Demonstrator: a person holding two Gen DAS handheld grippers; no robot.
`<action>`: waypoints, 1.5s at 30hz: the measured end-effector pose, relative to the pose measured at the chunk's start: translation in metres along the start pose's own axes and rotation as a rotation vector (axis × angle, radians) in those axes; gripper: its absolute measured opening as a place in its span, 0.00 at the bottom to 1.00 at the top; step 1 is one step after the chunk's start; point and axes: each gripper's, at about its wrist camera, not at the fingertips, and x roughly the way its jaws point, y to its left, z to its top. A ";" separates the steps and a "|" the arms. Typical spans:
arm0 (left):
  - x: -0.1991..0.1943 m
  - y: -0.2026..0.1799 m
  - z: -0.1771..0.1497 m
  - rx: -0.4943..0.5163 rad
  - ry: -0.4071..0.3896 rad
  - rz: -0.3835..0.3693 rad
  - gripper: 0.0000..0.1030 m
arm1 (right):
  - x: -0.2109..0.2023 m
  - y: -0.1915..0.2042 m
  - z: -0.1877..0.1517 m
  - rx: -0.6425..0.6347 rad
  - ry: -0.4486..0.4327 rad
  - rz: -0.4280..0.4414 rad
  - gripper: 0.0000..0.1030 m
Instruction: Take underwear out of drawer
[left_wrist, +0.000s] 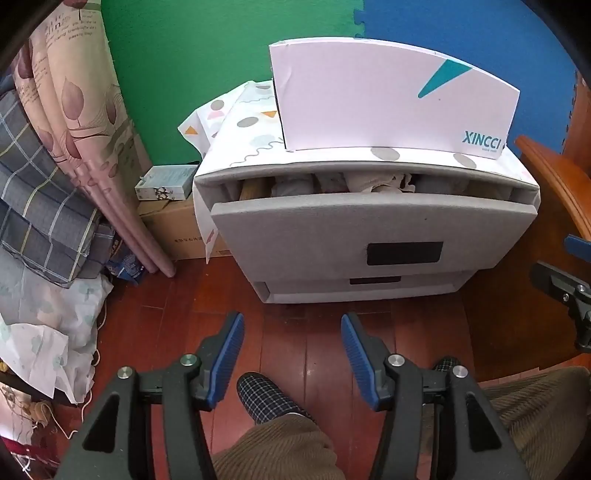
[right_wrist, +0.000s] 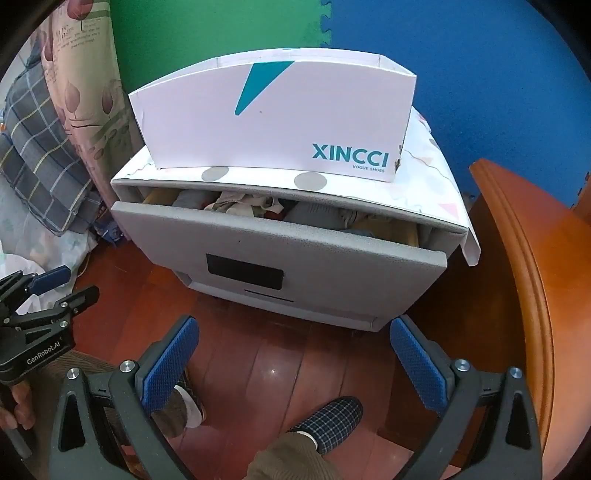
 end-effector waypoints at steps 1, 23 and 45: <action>0.000 0.001 0.000 -0.004 0.001 0.001 0.54 | 0.001 0.001 0.000 0.002 0.000 -0.001 1.00; 0.004 0.003 -0.002 -0.015 0.023 -0.002 0.54 | 0.004 -0.003 -0.005 0.035 0.014 0.040 1.00; 0.007 0.002 -0.002 -0.027 0.027 -0.011 0.54 | 0.004 -0.004 -0.005 0.043 0.021 0.045 1.00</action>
